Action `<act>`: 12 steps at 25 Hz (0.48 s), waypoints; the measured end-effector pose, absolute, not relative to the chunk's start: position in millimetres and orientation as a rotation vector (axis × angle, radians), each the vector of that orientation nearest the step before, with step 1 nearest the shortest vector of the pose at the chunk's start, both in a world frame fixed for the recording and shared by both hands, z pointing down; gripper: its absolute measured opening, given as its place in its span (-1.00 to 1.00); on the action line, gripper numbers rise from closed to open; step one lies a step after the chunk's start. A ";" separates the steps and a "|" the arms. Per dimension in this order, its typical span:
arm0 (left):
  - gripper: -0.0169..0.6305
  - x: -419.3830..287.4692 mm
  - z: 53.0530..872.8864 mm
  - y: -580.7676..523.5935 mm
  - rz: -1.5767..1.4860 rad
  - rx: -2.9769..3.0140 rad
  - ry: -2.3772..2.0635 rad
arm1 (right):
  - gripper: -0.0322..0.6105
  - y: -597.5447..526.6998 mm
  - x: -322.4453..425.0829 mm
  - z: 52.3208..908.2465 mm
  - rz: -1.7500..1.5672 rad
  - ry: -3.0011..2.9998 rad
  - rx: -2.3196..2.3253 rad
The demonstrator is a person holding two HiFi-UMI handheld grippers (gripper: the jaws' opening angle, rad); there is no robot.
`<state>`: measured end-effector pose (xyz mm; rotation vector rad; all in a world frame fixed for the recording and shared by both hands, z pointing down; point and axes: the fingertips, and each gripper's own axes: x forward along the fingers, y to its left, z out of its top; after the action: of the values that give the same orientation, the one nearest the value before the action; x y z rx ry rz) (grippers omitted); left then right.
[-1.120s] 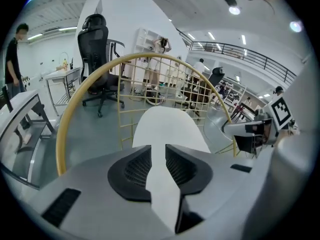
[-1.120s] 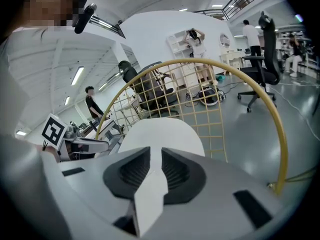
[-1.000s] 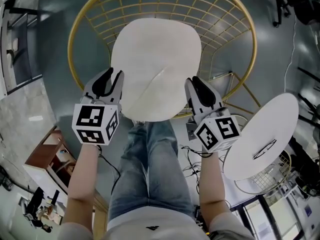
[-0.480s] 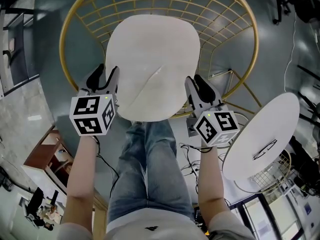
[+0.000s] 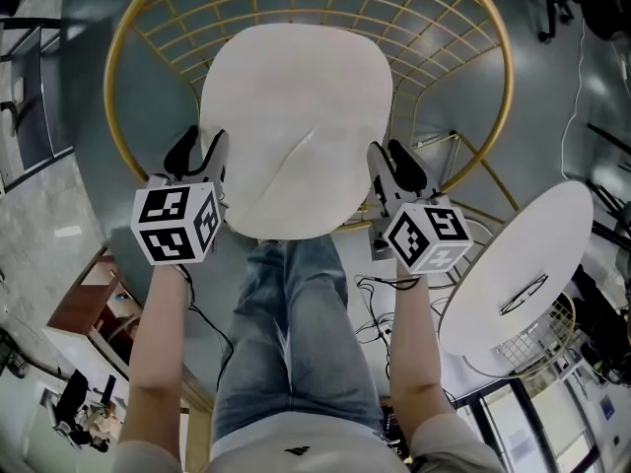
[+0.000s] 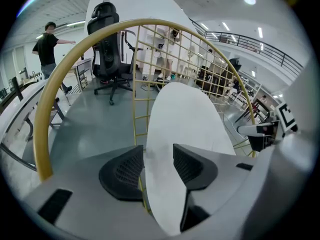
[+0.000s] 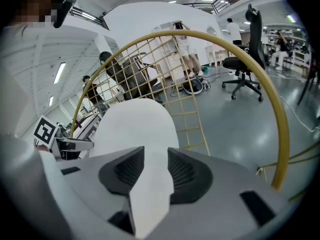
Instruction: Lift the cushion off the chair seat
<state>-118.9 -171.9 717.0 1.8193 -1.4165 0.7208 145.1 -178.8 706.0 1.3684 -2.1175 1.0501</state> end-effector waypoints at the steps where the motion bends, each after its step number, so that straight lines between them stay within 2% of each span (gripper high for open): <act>1: -0.38 -118.9 718.1 -171.7 0.723 1.818 -1.416 | -0.47 -179.1 146.0 708.9 1.060 -2.111 1.370; 12: -0.38 -119.3 727.6 -172.7 0.739 1.808 -1.411 | -0.40 -179.0 153.9 738.0 1.162 -2.028 1.377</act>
<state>-119.3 -172.7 727.6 1.8078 -1.4109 0.7392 153.9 -179.0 738.0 1.3768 -2.0282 1.1623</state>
